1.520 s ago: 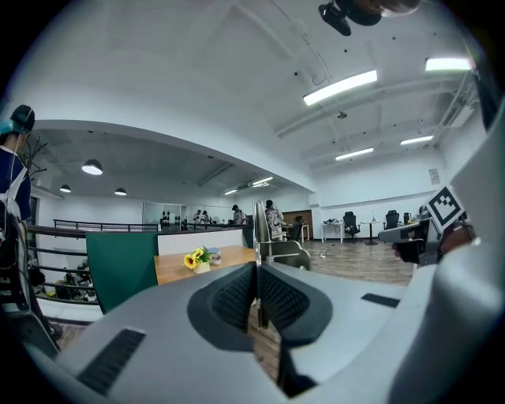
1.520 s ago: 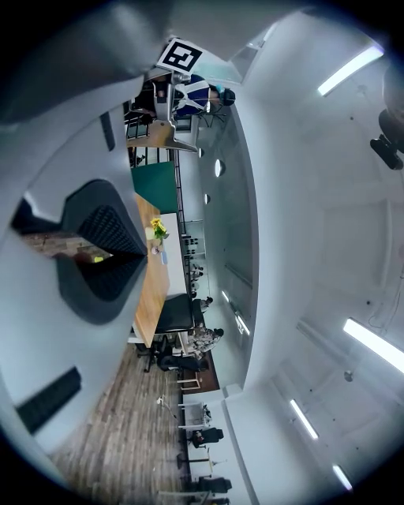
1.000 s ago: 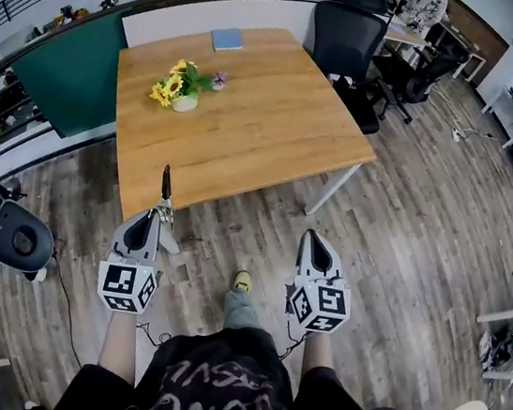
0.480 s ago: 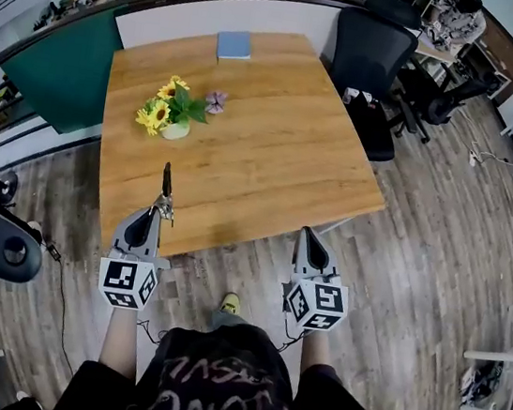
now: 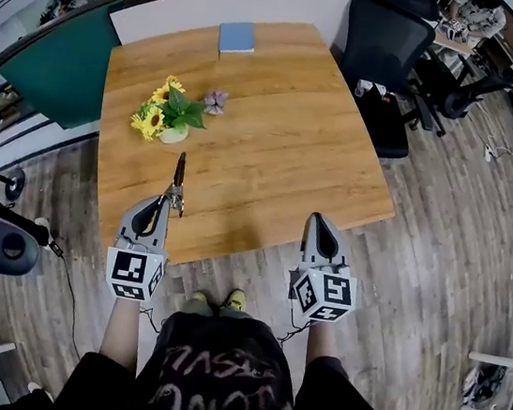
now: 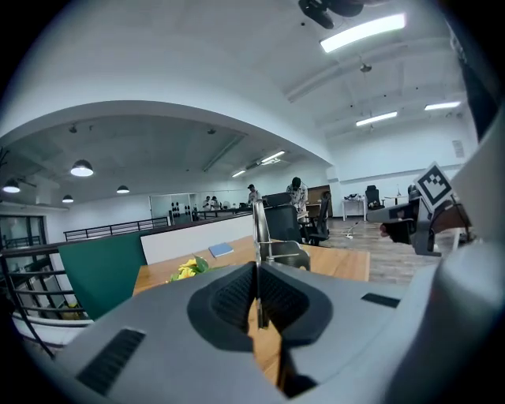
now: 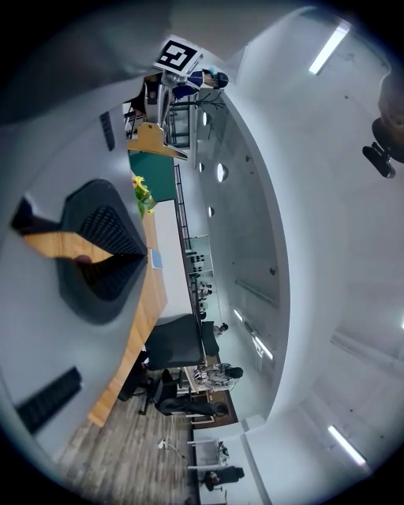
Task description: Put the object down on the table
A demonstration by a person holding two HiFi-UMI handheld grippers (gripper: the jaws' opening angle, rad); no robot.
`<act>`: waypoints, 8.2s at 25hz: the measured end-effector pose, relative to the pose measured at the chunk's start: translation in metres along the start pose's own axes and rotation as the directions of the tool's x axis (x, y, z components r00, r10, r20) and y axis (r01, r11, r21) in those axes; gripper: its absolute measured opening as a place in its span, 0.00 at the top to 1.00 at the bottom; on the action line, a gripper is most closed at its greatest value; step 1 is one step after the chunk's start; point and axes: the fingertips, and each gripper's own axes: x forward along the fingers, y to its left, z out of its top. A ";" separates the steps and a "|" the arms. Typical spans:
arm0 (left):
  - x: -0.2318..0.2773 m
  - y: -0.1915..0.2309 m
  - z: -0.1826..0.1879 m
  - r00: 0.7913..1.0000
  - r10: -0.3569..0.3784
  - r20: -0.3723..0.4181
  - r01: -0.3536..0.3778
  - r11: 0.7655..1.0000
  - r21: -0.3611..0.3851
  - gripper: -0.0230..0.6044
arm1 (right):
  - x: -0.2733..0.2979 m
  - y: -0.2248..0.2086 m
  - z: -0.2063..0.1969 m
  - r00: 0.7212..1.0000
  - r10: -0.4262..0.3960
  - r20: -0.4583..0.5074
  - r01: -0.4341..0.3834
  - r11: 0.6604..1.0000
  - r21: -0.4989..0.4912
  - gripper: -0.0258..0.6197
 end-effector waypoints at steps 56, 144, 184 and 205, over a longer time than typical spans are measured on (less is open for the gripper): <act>0.190 0.014 -0.156 0.861 -0.127 -0.492 0.458 0.613 0.644 0.94 | 0.082 0.033 -0.022 0.999 -0.049 -0.007 0.049 0.999 0.014 0.95; 0.087 0.009 -0.053 0.965 -0.175 -0.195 0.194 0.978 0.081 0.94 | 0.029 0.071 -0.018 0.992 0.110 -0.062 -0.104 0.990 0.098 0.95; -0.020 0.076 0.048 0.986 0.069 0.152 -0.077 0.996 0.053 0.94 | 0.019 0.061 0.023 0.996 0.081 0.028 -0.078 0.994 -0.071 0.96; -0.024 0.086 0.050 0.980 0.086 0.177 -0.085 0.996 -0.011 0.94 | 0.025 0.061 0.031 0.997 0.068 0.042 -0.064 0.995 -0.083 0.96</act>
